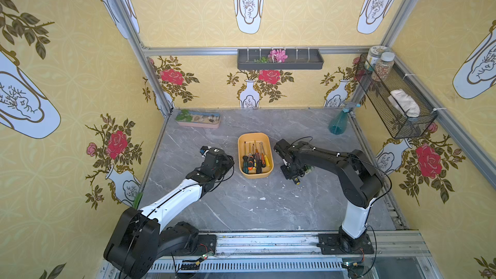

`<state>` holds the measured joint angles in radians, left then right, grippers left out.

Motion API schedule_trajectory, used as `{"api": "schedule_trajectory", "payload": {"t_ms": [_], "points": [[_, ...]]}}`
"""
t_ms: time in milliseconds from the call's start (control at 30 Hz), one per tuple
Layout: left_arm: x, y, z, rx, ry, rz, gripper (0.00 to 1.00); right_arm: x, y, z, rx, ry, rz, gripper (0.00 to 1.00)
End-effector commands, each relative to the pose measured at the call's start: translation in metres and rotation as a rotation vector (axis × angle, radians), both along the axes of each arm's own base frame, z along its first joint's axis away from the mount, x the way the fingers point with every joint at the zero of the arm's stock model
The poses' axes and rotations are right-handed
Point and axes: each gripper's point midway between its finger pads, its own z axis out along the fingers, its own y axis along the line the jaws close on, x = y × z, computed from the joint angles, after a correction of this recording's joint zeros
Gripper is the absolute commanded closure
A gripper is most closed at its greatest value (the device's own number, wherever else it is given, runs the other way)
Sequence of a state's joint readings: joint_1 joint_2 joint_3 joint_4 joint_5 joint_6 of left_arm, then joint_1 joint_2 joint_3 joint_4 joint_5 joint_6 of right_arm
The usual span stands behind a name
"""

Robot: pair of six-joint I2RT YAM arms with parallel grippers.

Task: Put the screwdriver on the desktop into the storage box
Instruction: Pick up the screwdriver from the center of the board, then place the screwdriver in the storage box.

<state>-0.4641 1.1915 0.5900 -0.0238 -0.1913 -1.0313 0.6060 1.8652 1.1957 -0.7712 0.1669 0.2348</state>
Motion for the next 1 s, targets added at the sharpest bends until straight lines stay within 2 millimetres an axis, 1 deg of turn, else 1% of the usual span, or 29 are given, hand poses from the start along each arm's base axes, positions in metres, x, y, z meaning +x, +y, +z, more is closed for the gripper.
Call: {"api": "schedule_trajectory", "payload": {"t_ms": [0,67,200,400,533,633,700,800,867,967], "points": [[-0.001,0.002,-0.002,0.007,-0.001,0.006,0.56,-0.004,0.0,0.002,-0.01,0.001,0.013,0.79],[-0.002,0.003,-0.002,0.006,0.0,0.007,0.56,-0.005,0.003,0.003,-0.002,-0.001,0.018,0.84],[-0.002,0.003,-0.002,0.005,-0.001,0.007,0.56,-0.01,0.009,0.008,0.021,0.001,0.018,0.89],[-0.004,0.004,-0.003,0.003,-0.001,0.012,0.56,-0.026,0.019,0.023,0.118,0.015,-0.064,0.91],[-0.005,0.005,-0.005,-0.001,0.002,0.016,0.56,-0.028,0.03,0.049,0.187,-0.019,-0.143,0.93],[-0.004,0.004,-0.005,-0.005,0.002,0.018,0.56,-0.021,0.041,0.073,0.219,-0.073,-0.189,0.95],[-0.004,0.004,-0.006,-0.007,0.006,0.022,0.56,-0.014,0.053,0.088,0.25,-0.106,-0.214,0.96],[-0.003,0.003,-0.008,-0.016,0.012,0.025,0.56,-0.002,0.088,0.103,0.325,-0.14,-0.238,0.97],[-0.003,0.002,-0.008,-0.023,0.015,0.026,0.56,0.007,0.117,0.106,0.378,-0.149,-0.252,0.98],[-0.004,0.003,-0.007,-0.026,0.014,0.028,0.56,0.024,0.148,0.104,0.418,-0.157,-0.295,1.0]]}}
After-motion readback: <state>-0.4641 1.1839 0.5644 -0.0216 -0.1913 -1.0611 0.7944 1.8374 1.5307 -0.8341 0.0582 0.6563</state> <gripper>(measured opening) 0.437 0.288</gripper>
